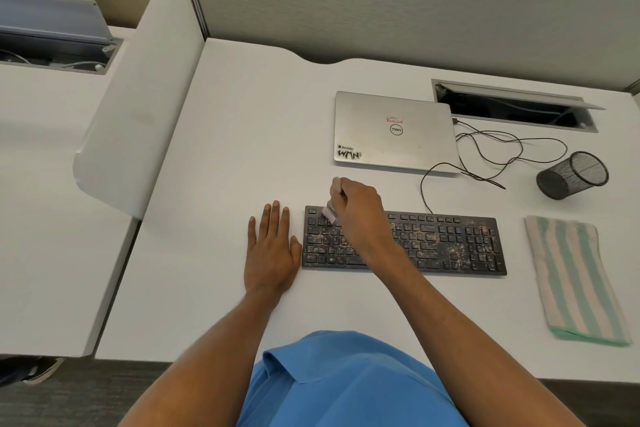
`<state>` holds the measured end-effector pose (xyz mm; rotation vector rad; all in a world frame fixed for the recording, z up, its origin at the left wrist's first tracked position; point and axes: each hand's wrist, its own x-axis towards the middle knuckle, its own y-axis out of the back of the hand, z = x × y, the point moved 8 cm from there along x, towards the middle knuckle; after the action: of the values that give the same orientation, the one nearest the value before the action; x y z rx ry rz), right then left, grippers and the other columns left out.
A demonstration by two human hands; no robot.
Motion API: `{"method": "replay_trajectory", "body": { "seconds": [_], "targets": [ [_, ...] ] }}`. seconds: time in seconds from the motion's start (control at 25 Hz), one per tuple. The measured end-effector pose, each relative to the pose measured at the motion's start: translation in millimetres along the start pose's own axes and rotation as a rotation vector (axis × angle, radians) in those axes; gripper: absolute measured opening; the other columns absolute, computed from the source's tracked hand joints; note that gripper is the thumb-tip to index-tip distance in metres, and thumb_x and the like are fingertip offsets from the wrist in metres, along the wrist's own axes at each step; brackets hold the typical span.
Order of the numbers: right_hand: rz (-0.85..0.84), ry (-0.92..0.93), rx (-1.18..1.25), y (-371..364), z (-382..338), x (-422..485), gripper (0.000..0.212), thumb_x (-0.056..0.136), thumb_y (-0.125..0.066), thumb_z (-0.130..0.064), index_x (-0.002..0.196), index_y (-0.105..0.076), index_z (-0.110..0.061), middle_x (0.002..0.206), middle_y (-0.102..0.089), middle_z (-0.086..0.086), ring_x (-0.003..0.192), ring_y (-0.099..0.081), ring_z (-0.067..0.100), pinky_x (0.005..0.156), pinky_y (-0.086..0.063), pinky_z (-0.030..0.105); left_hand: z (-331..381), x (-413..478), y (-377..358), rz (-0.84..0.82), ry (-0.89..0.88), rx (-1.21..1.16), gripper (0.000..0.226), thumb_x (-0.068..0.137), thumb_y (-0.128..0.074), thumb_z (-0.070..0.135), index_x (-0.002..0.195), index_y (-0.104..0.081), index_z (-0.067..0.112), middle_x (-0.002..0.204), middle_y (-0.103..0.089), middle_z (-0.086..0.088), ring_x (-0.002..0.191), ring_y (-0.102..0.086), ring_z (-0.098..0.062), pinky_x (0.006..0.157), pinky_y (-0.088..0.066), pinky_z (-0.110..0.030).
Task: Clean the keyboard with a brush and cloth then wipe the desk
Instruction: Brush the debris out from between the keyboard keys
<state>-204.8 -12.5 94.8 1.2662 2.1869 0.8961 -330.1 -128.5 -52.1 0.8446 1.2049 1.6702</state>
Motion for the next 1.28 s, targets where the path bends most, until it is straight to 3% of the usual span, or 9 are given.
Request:
{"method": "replay_trajectory", "body": {
  "seconds": [0.08, 0.2, 0.32, 0.4, 0.48, 0.56, 0.96, 1.12, 1.28],
  "targets": [
    [0.046, -0.016, 0.035, 0.5, 1.6, 0.3, 0.038, 0.104, -0.043, -0.019, 0.067, -0.035, -0.023, 0.058, -0.04, -0.007, 0.051, -0.037, 0.009, 0.057, -0.043, 0.04, -0.3, 0.0, -0.4, -0.005, 0.0, 0.005, 0.066, 0.104, -0.03, 0.035, 0.166, -0.028, 0.012, 0.176, -0.016, -0.008, 0.164, -0.01, -0.023, 0.132, -0.006, -0.051],
    [0.027, -0.044, 0.082, -7.4, 4.2, -6.0, 0.035, 0.104, -0.042, -0.02, 0.07, -0.041, -0.014, 0.059, -0.048, 0.001, 0.053, -0.047, 0.009, 0.056, -0.046, 0.039, -1.0, 0.3, -0.9, -0.01, 0.002, 0.013, 0.066, 0.104, -0.03, 0.035, 0.166, -0.028, 0.012, 0.176, -0.016, -0.008, 0.164, -0.01, -0.023, 0.132, -0.006, -0.051],
    [-0.027, -0.072, -0.021, -3.5, 3.2, -10.7, 0.03, 0.105, -0.044, -0.016, 0.077, -0.054, -0.007, 0.059, -0.052, -0.004, 0.049, -0.053, -0.001, 0.049, -0.039, 0.019, -1.2, -0.3, -1.7, -0.01, 0.003, 0.011, 0.066, 0.105, -0.03, 0.035, 0.166, -0.027, 0.012, 0.176, -0.015, -0.008, 0.164, -0.008, -0.023, 0.132, -0.006, -0.051],
    [-0.024, -0.115, -0.022, 2.5, 7.9, -9.7, 0.029, 0.105, -0.046, -0.015, 0.079, -0.056, -0.005, 0.062, -0.056, 0.002, 0.051, -0.055, -0.01, 0.046, -0.04, 0.016, -1.5, -0.5, -2.4, -0.011, 0.001, 0.013, 0.066, 0.105, -0.03, 0.035, 0.167, -0.026, 0.012, 0.176, -0.014, -0.008, 0.164, -0.008, -0.023, 0.132, -0.006, -0.051],
    [0.045, -0.119, 0.039, 9.1, 8.6, -6.5, 0.032, 0.104, -0.046, -0.016, 0.074, -0.053, -0.01, 0.063, -0.056, 0.002, 0.049, -0.053, 0.004, 0.051, -0.048, 0.027, -1.6, 0.0, -2.3, -0.013, 0.003, 0.017, 0.066, 0.104, -0.029, 0.035, 0.167, -0.026, 0.012, 0.176, -0.014, -0.008, 0.164, -0.008, -0.023, 0.132, -0.006, -0.051],
    [0.085, -0.114, 0.043, 7.9, 9.6, -4.4, 0.033, 0.104, -0.045, -0.018, 0.072, -0.05, -0.012, 0.062, -0.052, -0.003, 0.053, -0.044, 0.008, 0.056, -0.044, 0.038, -1.6, -0.1, -2.3, -0.017, 0.005, 0.019, 0.067, 0.105, -0.028, 0.036, 0.167, -0.026, 0.012, 0.176, -0.014, -0.008, 0.164, -0.007, -0.023, 0.133, -0.005, -0.05],
    [-0.026, -0.118, -0.08, -2.2, 11.2, -4.9, 0.029, 0.103, -0.045, -0.016, 0.077, -0.055, -0.009, 0.068, -0.063, 0.005, 0.058, -0.054, 0.017, 0.058, -0.045, 0.034, -1.0, -0.5, -0.9, -0.006, 0.001, 0.013, 0.066, 0.104, -0.03, 0.035, 0.166, -0.027, 0.012, 0.176, -0.016, -0.008, 0.164, -0.009, -0.023, 0.132, -0.007, -0.051],
    [0.056, -0.093, 0.017, 8.6, 2.6, -4.9, 0.031, 0.104, -0.046, -0.014, 0.077, -0.056, -0.003, 0.064, -0.057, 0.004, 0.051, -0.051, 0.003, 0.05, -0.034, 0.018, -0.5, -0.4, -0.5, -0.002, 0.002, 0.008, 0.066, 0.104, -0.03, 0.035, 0.166, -0.027, 0.011, 0.176, -0.017, -0.009, 0.164, -0.01, -0.024, 0.132, -0.007, -0.051],
    [0.033, -0.073, 0.05, -2.0, 2.9, -4.0, 0.032, 0.104, -0.046, -0.015, 0.074, -0.05, -0.006, 0.064, -0.055, 0.008, 0.053, -0.045, 0.013, 0.055, -0.039, 0.033, -0.9, -0.2, -1.1, -0.01, 0.002, 0.014, 0.066, 0.105, -0.029, 0.035, 0.166, -0.027, 0.012, 0.176, -0.016, -0.009, 0.164, -0.009, -0.023, 0.133, -0.006, -0.051]
  ]
}}
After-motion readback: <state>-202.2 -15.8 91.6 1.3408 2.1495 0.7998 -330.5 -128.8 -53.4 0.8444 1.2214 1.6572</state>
